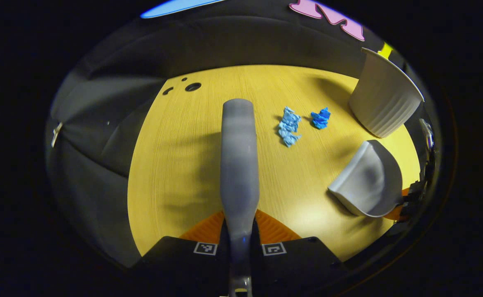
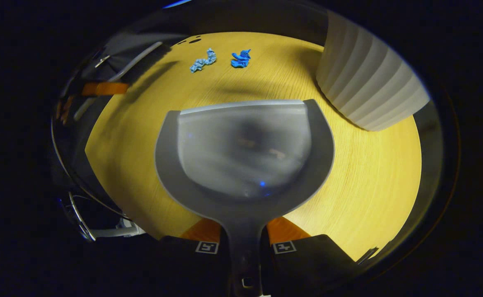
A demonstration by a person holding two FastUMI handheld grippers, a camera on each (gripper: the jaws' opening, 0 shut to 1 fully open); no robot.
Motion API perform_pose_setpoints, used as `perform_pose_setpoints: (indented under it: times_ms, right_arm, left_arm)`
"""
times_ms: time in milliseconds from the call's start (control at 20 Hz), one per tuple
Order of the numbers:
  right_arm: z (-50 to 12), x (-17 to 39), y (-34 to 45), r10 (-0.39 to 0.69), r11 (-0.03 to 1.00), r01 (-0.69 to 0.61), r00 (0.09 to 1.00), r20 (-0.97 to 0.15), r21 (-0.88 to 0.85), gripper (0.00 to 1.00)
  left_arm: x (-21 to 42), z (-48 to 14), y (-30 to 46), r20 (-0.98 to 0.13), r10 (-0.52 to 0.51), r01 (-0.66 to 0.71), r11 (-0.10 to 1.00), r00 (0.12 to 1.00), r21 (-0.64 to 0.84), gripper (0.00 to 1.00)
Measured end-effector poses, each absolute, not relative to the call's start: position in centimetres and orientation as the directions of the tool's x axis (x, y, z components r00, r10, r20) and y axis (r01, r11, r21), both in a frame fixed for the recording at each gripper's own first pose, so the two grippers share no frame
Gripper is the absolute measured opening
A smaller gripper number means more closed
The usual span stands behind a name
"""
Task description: Pick up the small broom and dustpan from the desktop, sweep the trash into the dustpan with the broom, and then empty the trash into the garbage bin.
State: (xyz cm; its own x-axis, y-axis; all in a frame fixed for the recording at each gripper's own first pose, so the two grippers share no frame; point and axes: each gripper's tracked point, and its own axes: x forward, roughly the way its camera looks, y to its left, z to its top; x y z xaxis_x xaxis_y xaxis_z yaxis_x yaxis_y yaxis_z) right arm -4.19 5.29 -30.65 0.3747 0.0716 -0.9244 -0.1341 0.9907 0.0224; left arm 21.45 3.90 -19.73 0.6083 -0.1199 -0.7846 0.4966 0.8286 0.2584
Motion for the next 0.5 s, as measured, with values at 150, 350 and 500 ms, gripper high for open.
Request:
perform_pose_setpoints:
  times_ms: [150,350,500]
  right_arm:
    - [-30.6,-4.1,4.8,0.086,0.986,-0.167,0.366,-0.927,0.025,0.33]
    - [-30.5,-4.1,4.2,0.104,0.981,-0.191,0.357,-0.928,0.036,0.32]
    - [-30.8,-4.1,3.7,0.107,0.974,-0.224,0.354,-0.929,0.027,0.32]
  left_arm:
    - [25.1,-20.5,1.9,-0.799,-0.102,0.530,0.796,0.593,0.292,0.25]
    - [29.3,-22.0,-0.9,-0.816,-0.069,0.630,0.675,0.573,0.385,0.25]
    - [31.2,-22.4,-3.5,-0.823,-0.076,0.719,0.535,0.563,0.443,0.25]
